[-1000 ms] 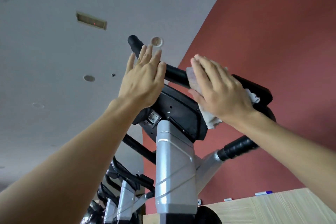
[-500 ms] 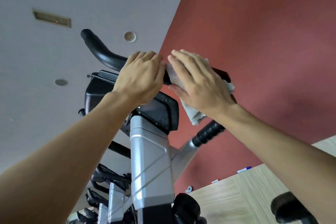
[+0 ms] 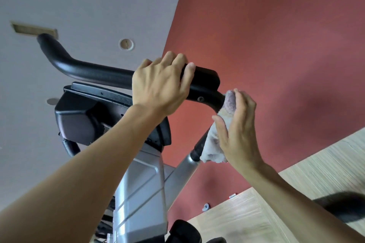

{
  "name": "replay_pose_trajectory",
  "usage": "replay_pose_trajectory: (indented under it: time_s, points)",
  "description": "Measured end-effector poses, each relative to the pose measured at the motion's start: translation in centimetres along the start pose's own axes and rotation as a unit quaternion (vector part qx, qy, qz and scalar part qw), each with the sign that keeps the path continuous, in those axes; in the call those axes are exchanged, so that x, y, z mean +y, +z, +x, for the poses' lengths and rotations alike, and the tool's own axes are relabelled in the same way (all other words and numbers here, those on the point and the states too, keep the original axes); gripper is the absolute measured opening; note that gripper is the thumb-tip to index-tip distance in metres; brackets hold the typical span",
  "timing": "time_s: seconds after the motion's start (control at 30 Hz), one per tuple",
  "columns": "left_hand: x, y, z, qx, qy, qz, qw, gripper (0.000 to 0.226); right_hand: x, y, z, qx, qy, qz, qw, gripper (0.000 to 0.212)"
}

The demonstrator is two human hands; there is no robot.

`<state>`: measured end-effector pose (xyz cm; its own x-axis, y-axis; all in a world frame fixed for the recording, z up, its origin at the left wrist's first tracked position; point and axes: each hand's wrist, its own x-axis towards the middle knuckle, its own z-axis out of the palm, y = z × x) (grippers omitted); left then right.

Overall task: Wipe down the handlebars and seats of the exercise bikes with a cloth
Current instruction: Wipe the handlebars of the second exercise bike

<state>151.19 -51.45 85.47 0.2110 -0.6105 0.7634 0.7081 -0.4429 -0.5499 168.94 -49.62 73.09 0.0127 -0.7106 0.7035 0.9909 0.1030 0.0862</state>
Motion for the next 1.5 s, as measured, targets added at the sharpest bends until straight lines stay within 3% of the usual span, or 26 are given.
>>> replay_pose_trajectory:
  time_s: [0.17, 0.4, 0.67, 0.8, 0.9, 1.03, 1.2, 1.27, 1.37, 1.5]
  points:
    - [0.7, 0.9, -0.3, 0.063, -0.029, 0.021, 0.997, 0.048, -1.7, 0.6, 2.6, 0.036, -0.068, -0.046, 0.996, 0.069]
    - [0.6, 1.4, -0.4, 0.107, -0.031, 0.015, 0.994, 0.049, 1.7, 1.1, -1.8, 0.005, 0.0, 0.048, 0.999, 0.068]
    - [0.4, 2.1, -0.4, 0.154, -0.022, 0.021, 0.988, 0.047, 0.6, 1.6, -0.3, 0.054, -0.029, 0.028, 0.998, 0.064]
    - [0.3, 2.5, -0.6, 0.172, -0.014, 0.023, 0.985, 0.046, 2.8, 2.0, -3.5, 0.02, 0.007, 0.1, 0.995, 0.066]
    - [0.1, 2.7, -0.6, 0.183, -0.017, 0.021, 0.983, 0.046, 1.4, 1.5, -2.0, 0.025, -0.008, 0.069, 0.997, 0.066]
    - [0.3, 2.5, -0.6, 0.17, -0.026, 0.017, 0.985, 0.048, -1.0, 1.2, 1.3, 0.07, -0.073, -0.034, 0.994, 0.064]
    - [0.0, 1.3, -0.7, 0.12, 0.007, -0.022, 0.992, 0.046, 1.8, 0.3, -0.9, 0.008, -0.086, -0.019, 0.996, 0.063]
    - [-0.8, 0.7, -0.8, 0.105, 0.053, -0.08, 0.99, 0.045, 1.9, -0.6, -0.4, -0.02, -0.115, -0.058, 0.991, 0.061]
    - [-3.0, -0.6, -1.5, 0.09, 0.102, -0.13, 0.982, 0.044, 0.5, -1.5, 2.3, -0.03, -0.231, -0.148, 0.961, 0.057]
    - [-8.3, -1.7, -2.3, 0.097, 0.008, -0.077, 0.992, 0.039, -3.8, 0.3, 6.9, -0.009, -0.402, -0.222, 0.888, 0.049]
